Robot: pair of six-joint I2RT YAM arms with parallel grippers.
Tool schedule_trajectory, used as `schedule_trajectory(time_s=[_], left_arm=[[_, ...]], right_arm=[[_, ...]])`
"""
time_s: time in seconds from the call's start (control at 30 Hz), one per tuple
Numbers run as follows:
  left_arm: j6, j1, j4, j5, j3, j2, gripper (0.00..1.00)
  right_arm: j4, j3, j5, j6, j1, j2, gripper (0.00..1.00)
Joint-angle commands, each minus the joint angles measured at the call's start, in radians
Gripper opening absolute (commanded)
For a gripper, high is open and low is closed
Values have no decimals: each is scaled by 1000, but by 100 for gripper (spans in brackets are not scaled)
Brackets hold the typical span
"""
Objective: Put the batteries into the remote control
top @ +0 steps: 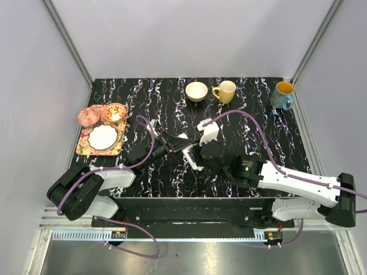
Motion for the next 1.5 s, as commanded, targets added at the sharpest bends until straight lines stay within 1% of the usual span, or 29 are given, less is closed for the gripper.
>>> schedule_trajectory(time_s=[0.0,0.13,0.27,0.47,0.53,0.67,0.7,0.8,1.1,1.47], left_arm=[[-47,-8,167,58,12,-12,0],[-70,-8,170,58,19,-3,0],[-78,-8,155,60,38,-1,0],[-49,-11,27,57,67,-22,0],[-43,-13,-22,45,74,-33,0],[-37,-16,-123,23,97,-53,0],[-34,-17,-158,20,107,-62,0],[-26,-17,-210,14,124,-78,0],[-44,-20,-269,18,160,-82,0],[-57,-23,-286,20,196,-67,0]], right_arm=[[-20,-41,141,-58,-23,-72,0],[57,-92,133,-87,-23,-138,0],[90,-110,119,-106,-23,-163,0],[178,-142,78,-127,-21,-218,0],[241,-158,58,-149,-21,-241,0],[317,-179,38,-182,-18,-244,0],[358,-184,38,-185,-17,-242,0],[396,-191,33,-199,-18,-232,0],[454,-234,18,-213,-15,-198,0],[499,-279,26,-215,-17,-203,0]])
